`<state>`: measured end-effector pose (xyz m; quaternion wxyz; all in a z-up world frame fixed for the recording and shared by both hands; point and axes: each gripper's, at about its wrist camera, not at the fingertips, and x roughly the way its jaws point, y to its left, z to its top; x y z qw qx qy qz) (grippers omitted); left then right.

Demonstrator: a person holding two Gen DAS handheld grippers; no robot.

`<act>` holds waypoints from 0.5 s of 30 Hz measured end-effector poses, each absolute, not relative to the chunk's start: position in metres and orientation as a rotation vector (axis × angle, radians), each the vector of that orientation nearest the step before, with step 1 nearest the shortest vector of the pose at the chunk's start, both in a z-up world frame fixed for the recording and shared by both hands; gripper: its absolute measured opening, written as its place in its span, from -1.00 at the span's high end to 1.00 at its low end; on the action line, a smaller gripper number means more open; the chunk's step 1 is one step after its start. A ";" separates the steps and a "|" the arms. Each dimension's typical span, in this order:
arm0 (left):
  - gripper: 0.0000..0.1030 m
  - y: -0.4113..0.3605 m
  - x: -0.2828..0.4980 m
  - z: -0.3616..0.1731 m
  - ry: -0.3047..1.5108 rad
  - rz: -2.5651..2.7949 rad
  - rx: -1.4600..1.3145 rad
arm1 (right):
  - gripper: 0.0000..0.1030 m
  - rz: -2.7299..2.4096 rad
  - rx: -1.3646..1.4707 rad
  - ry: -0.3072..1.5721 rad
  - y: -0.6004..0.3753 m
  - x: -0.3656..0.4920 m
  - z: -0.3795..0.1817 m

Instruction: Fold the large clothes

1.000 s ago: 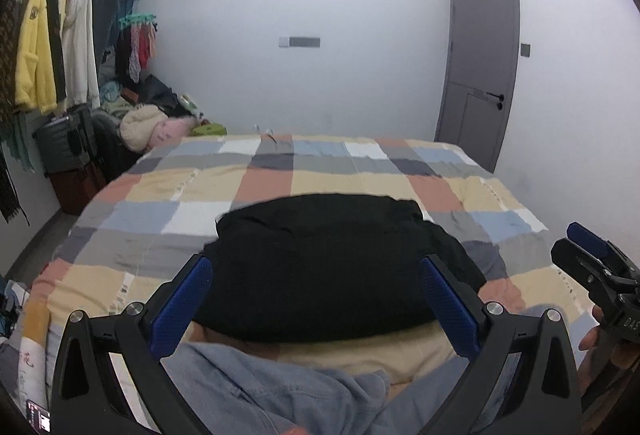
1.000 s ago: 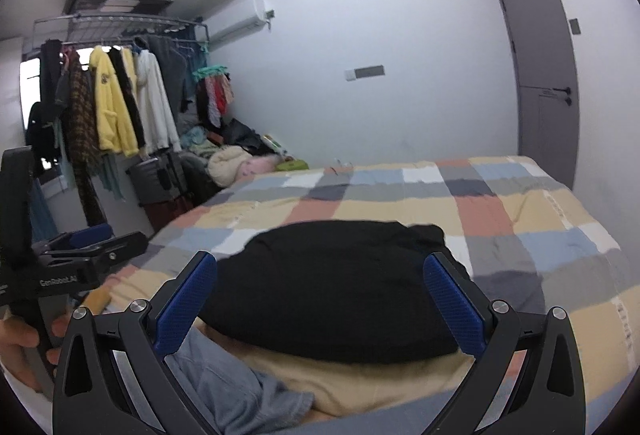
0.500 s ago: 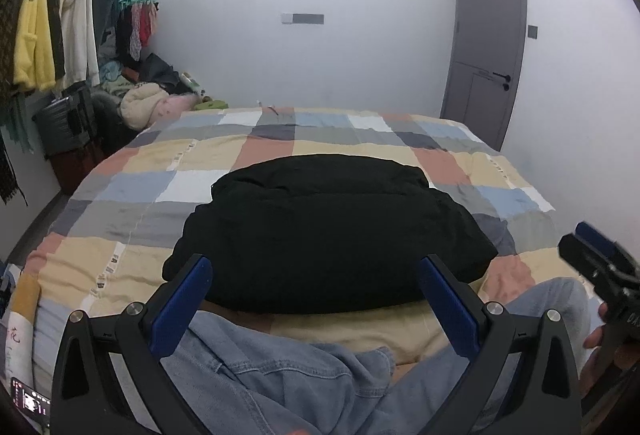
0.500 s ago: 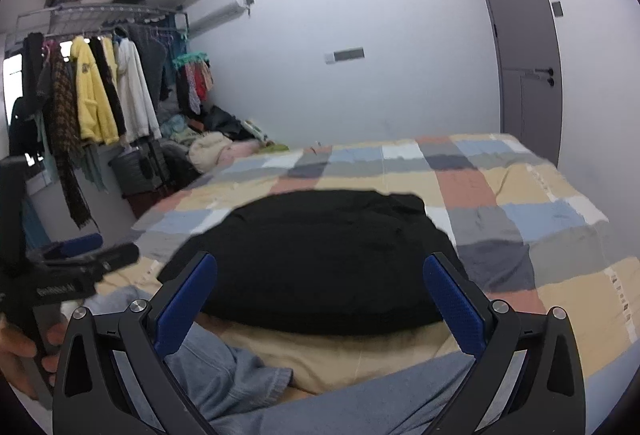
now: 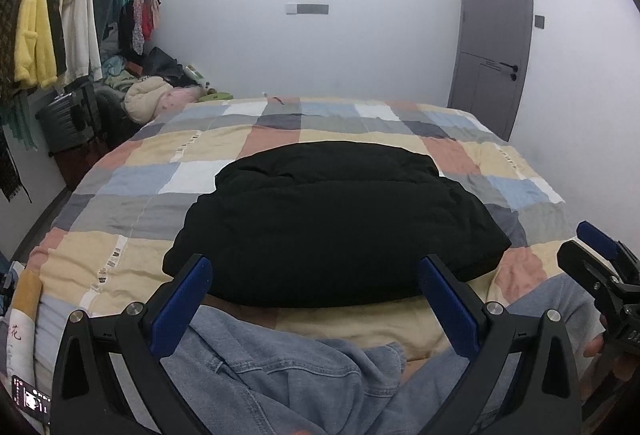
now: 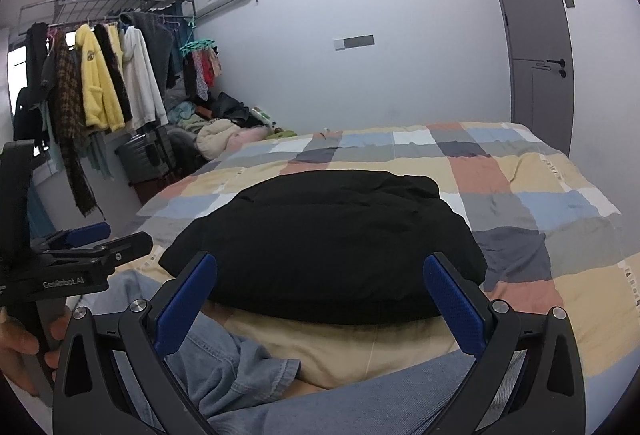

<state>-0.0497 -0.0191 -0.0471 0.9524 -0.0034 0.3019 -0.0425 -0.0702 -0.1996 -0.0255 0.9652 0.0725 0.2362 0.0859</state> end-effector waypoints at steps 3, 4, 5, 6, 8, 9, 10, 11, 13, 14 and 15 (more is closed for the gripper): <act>-1.00 -0.019 -0.050 -0.047 0.617 -0.080 -0.006 | -1.00 0.173 0.153 0.481 -0.200 -0.070 -0.028; -1.00 -0.018 -0.050 -0.048 0.617 -0.079 -0.006 | -1.00 0.172 0.154 0.482 -0.200 -0.070 -0.028; -1.00 -0.018 -0.050 -0.047 0.619 -0.078 -0.007 | -1.00 0.171 0.154 0.483 -0.200 -0.070 -0.028; -1.00 -0.018 -0.049 -0.048 0.625 -0.074 -0.004 | -1.00 0.171 0.152 0.483 -0.199 -0.070 -0.027; -1.00 -0.016 -0.047 -0.049 0.643 -0.064 0.001 | -1.00 0.168 0.148 0.479 -0.200 -0.071 -0.027; -1.00 -0.015 -0.047 -0.050 0.648 -0.063 -0.005 | -1.00 0.165 0.146 0.476 -0.200 -0.071 -0.027; -1.00 -0.013 -0.047 -0.050 0.652 -0.064 -0.016 | -1.00 0.162 0.149 0.476 -0.200 -0.071 -0.027; -1.00 -0.012 -0.047 -0.050 0.653 -0.066 -0.021 | -1.00 0.161 0.156 0.477 -0.200 -0.071 -0.028; -1.00 -0.011 -0.047 -0.050 0.651 -0.065 -0.022 | -1.00 0.163 0.163 0.475 -0.200 -0.071 -0.028; -1.00 -0.010 -0.048 -0.050 0.651 -0.063 -0.019 | -1.00 0.163 0.160 0.472 -0.199 -0.071 -0.028; -1.00 -0.010 -0.048 -0.050 0.649 -0.063 -0.017 | -1.00 0.166 0.157 0.470 -0.199 -0.071 -0.028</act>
